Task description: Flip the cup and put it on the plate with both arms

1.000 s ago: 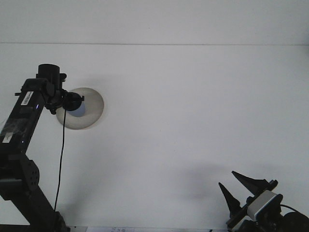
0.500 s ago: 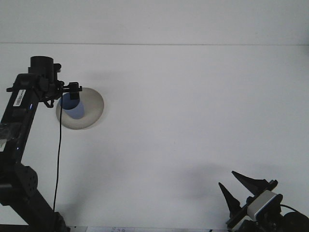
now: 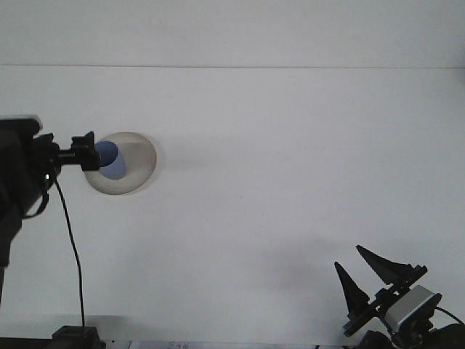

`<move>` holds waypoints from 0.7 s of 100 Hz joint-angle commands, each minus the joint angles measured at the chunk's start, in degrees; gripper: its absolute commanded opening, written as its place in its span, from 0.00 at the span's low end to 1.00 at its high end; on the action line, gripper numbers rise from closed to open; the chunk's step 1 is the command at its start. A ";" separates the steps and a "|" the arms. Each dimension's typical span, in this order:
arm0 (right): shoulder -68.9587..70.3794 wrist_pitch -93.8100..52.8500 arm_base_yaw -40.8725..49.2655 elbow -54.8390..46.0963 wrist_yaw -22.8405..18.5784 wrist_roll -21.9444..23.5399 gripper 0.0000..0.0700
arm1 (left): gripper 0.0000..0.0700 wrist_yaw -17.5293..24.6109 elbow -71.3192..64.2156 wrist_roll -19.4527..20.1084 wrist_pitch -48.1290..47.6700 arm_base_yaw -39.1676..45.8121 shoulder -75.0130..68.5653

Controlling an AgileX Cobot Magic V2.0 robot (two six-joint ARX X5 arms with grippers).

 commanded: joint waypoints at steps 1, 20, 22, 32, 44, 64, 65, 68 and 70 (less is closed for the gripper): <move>0.33 -0.22 0.46 0.31 0.48 0.33 0.52 | 0.78 -0.02 -7.72 -1.90 2.64 -1.95 -5.16; 0.33 -4.46 0.48 0.31 -0.52 0.39 0.52 | 0.78 5.49 -30.69 -7.91 6.23 -10.73 -23.23; 0.33 -4.85 0.48 0.31 -0.55 0.42 0.52 | 0.78 5.90 -32.70 -8.70 6.25 -11.50 -24.96; 0.33 -6.73 0.46 0.31 -0.85 1.07 0.52 | 0.78 5.99 -41.07 -11.85 6.12 -14.16 -33.09; 0.33 -8.55 0.46 0.31 -0.90 1.88 0.52 | 0.76 6.05 -46.34 -15.06 6.10 -15.52 -40.89; 0.33 -9.88 0.46 0.31 -0.85 1.90 0.01 | 0.01 6.01 -47.12 -14.71 5.97 -15.58 -47.58; 0.33 -9.88 0.46 0.31 -0.85 1.92 0.01 | 0.01 5.99 -47.12 -14.64 6.05 -15.58 -47.74; 0.33 -9.88 0.46 0.31 -0.85 1.90 0.01 | 0.01 5.99 -47.12 -14.62 6.23 -15.58 -48.11; 0.33 -9.88 0.46 0.31 -0.85 1.92 0.01 | 0.02 5.99 -47.10 -14.62 6.23 -15.58 -48.28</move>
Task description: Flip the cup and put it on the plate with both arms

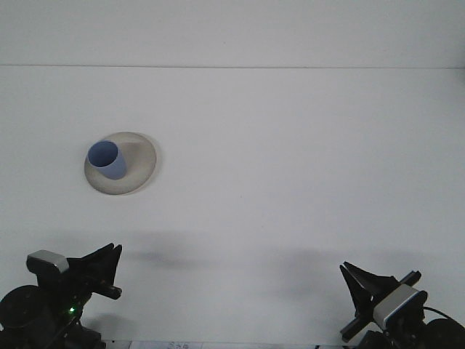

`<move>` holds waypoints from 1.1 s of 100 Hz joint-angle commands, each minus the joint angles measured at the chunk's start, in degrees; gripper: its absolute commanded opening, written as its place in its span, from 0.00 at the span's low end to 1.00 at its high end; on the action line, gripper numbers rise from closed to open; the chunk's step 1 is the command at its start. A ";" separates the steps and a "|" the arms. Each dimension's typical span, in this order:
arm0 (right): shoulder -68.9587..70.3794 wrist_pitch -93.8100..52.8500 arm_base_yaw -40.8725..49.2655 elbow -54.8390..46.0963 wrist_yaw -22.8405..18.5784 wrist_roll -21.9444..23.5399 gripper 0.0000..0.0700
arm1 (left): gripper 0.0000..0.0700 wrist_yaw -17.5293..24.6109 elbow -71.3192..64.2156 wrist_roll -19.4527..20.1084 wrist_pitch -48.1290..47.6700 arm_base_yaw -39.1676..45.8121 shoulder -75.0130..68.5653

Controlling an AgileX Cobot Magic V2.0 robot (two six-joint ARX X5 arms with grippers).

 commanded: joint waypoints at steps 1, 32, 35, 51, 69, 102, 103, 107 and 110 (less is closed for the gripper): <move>0.33 0.37 0.46 0.31 -0.13 0.81 0.01 | 0.02 -0.04 0.76 -0.35 0.61 -0.15 -0.22; 0.33 0.44 0.46 0.35 -0.11 0.76 0.01 | 0.02 -0.04 0.79 -0.33 0.61 -0.15 -1.05; 0.33 0.44 0.46 0.35 -0.11 0.76 0.01 | 0.02 -0.04 0.79 -0.33 0.61 -0.15 -1.05; 0.33 0.44 0.46 0.35 -0.11 0.76 0.01 | 0.02 -0.04 0.79 -0.33 0.61 -0.15 -1.05; 0.33 0.44 0.46 0.35 -0.11 0.76 0.01 | 0.02 -0.07 0.79 -0.31 0.61 -0.04 -1.09; 0.33 0.44 0.46 0.35 -0.11 0.76 0.01 | 0.02 -12.31 -15.85 22.91 21.14 7.63 -7.15; 0.33 0.44 0.46 0.35 -0.11 0.76 0.01 | 0.02 -12.90 -16.79 23.04 22.03 7.96 -7.48; 0.33 0.44 0.46 0.35 -0.11 0.76 0.01 | 0.02 -14.88 -20.70 23.21 25.55 9.31 -8.87; 0.33 0.44 0.46 0.35 -0.11 0.76 0.01 | 0.02 -15.54 -23.30 23.17 27.71 10.27 -9.86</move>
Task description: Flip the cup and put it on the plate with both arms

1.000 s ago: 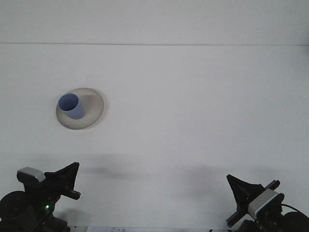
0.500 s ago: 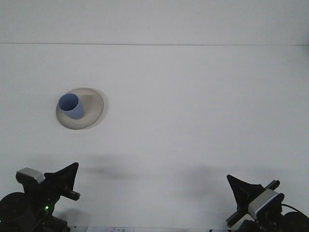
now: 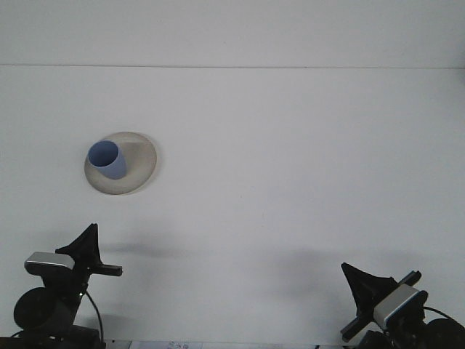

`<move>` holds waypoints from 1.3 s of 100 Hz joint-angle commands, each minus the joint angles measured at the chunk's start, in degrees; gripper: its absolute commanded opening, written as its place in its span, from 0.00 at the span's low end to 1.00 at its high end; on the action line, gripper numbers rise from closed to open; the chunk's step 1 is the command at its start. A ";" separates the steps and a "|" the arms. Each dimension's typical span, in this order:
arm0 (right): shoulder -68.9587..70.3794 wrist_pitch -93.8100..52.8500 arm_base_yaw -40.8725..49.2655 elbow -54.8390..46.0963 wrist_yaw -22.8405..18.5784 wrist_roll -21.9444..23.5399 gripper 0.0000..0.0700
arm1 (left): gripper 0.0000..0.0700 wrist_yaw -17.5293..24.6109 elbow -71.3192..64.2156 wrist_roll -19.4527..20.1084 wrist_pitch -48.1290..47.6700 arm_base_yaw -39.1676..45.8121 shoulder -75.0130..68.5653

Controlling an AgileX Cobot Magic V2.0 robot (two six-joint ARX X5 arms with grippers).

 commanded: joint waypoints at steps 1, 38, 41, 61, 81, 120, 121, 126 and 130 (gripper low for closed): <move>0.33 0.42 0.46 0.35 -0.13 0.76 0.01 | 0.02 -2.12 -5.35 3.58 5.55 1.53 -1.81; 0.33 0.44 0.46 0.35 -0.13 0.76 0.01 | 0.02 -2.08 -19.43 3.54 13.40 6.84 -4.46; 0.33 0.42 0.46 0.35 -0.13 0.76 0.01 | 0.02 -2.05 -19.69 3.48 14.40 6.82 -4.46; 0.33 0.44 0.46 0.35 -0.13 0.76 0.01 | 0.02 -2.03 -19.80 3.52 15.23 6.82 -4.46; 0.33 0.44 0.46 0.35 -0.13 0.76 0.01 | 0.02 -2.03 -19.78 3.52 15.26 6.82 -4.46; 0.33 0.44 0.46 0.35 -0.13 0.76 0.01 | 0.02 -2.03 -19.78 3.52 15.26 6.82 -4.46; 0.33 0.44 0.46 0.35 -0.13 0.76 0.01 | 0.02 -2.03 -19.78 3.52 15.28 6.82 -4.46; 0.33 0.44 0.46 0.35 -0.13 0.76 0.01 | 0.02 -2.03 -19.78 3.52 15.28 6.82 -4.46; 0.33 0.44 0.46 0.35 -0.13 0.76 0.01 | 0.02 -2.03 -19.78 3.52 15.28 6.82 -4.46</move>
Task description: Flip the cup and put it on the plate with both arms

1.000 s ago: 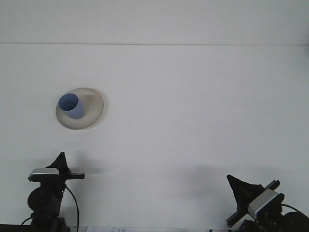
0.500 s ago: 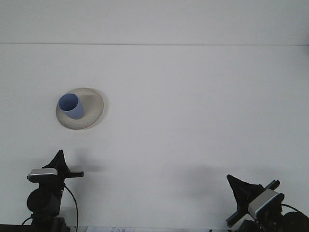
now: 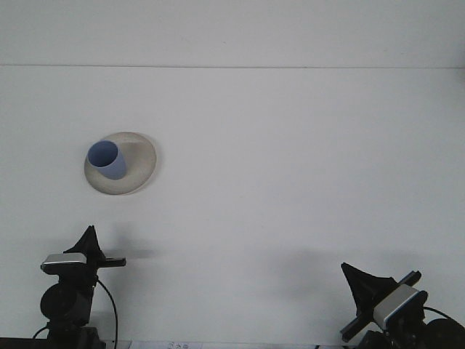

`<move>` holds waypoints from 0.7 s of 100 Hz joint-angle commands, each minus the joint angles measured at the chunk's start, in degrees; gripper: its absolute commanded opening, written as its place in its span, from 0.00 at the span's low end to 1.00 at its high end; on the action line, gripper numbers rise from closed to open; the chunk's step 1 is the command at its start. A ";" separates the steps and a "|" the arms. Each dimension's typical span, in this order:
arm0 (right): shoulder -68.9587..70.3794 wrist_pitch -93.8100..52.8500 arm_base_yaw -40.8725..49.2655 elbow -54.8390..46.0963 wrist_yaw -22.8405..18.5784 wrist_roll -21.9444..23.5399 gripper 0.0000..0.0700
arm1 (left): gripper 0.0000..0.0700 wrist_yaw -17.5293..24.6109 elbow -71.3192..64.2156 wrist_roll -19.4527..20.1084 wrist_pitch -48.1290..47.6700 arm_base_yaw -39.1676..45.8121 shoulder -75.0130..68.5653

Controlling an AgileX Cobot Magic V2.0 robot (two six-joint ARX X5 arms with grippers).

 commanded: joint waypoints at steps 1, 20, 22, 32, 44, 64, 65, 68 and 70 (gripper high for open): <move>0.33 0.44 0.46 0.35 -0.13 0.76 0.01 | 0.02 -0.28 -1.11 0.74 0.72 0.00 -0.09; 0.33 1.64 -3.45 -0.07 1.68 -2.25 0.01 | 0.02 -0.28 -1.11 0.74 0.72 0.00 -0.09; 0.31 2.73 -4.83 -0.44 1.60 -2.64 0.01 | 0.02 -0.28 -1.11 0.74 0.72 0.00 -0.09; -0.07 10.97 -14.64 -4.26 1.55 -4.87 0.01 | 0.02 -0.28 -1.11 0.74 0.72 0.00 -0.09; -0.42 23.85 -28.81 -12.37 -2.12 -5.16 0.01 | 0.02 -0.28 -1.11 0.74 0.70 0.00 -0.09; -1.40 38.16 -46.97 -27.28 -18.12 -5.05 0.01 | 0.02 -0.28 -1.11 0.74 0.76 0.00 -0.09; -1.51 38.47 -47.52 -27.85 -18.49 -5.05 0.01 | 0.02 -0.28 -1.11 0.74 0.76 0.00 -0.09; -2.01 39.08 -48.85 -29.42 -19.23 -5.05 0.01 | 0.02 -0.28 -1.11 0.74 0.74 0.00 -0.09; -2.43 39.30 -49.57 -30.45 -19.32 -5.05 0.01 | 0.02 -0.28 -1.11 0.74 0.76 0.00 -0.09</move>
